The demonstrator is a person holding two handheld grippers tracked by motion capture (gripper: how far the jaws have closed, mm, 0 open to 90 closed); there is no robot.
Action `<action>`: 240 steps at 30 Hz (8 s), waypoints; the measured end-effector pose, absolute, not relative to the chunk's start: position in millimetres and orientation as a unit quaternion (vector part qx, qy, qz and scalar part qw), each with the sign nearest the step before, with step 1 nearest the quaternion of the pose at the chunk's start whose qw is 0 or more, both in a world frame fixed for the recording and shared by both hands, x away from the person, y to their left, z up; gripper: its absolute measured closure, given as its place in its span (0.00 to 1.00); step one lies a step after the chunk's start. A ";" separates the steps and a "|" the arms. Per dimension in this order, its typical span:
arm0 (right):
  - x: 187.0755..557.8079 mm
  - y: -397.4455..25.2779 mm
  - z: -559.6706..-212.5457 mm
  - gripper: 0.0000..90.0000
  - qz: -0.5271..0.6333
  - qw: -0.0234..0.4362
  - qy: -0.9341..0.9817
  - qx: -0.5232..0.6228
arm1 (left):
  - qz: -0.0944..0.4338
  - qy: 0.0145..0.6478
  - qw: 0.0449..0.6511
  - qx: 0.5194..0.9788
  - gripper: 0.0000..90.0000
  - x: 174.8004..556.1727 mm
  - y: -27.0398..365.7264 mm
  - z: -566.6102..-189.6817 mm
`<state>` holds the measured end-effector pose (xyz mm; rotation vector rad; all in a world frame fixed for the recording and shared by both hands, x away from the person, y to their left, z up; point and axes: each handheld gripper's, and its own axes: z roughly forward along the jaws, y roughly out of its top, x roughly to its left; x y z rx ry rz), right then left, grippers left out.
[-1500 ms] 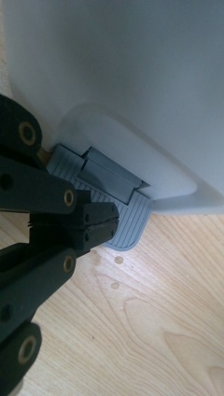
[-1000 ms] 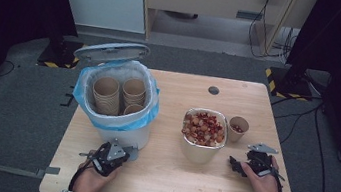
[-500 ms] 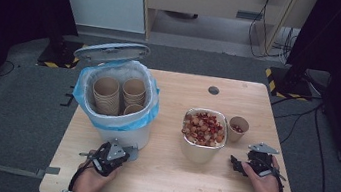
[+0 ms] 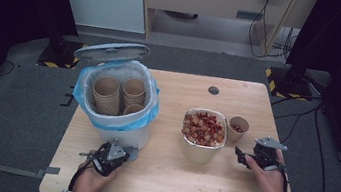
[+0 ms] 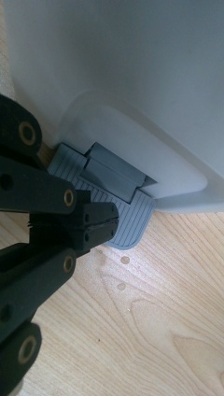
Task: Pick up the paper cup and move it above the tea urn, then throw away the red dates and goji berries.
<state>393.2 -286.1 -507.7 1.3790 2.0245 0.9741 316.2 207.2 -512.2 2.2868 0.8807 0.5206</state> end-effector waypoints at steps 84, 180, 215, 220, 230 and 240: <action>467.3 -248.1 -507.0 0.22 0.399 0.264 0.699 0.531 | 0.197 0.333 0.314 0.867 1.00 316.2 207.6 -512.4; 484.4 -240.4 -342.3 0.28 0.418 0.351 0.760 0.353 | 0.195 0.333 0.316 0.867 1.00 316.7 207.9 -512.6; 483.0 -218.9 -332.2 0.28 0.421 0.350 0.774 0.317 | 0.196 0.333 0.315 0.867 1.00 316.6 207.7 -512.5; 481.9 -212.4 -333.2 0.28 0.428 0.341 0.777 0.310 | 0.196 0.333 0.315 0.867 1.00 316.6 207.7 -512.5; 477.7 -210.6 -338.6 0.28 0.425 0.339 0.783 0.301 | 0.196 0.333 0.315 0.867 1.00 316.7 207.7 -512.6; 471.6 -205.5 -335.6 0.28 0.399 0.380 0.794 0.255 | 0.196 0.333 0.315 0.867 1.00 316.7 207.7 -512.6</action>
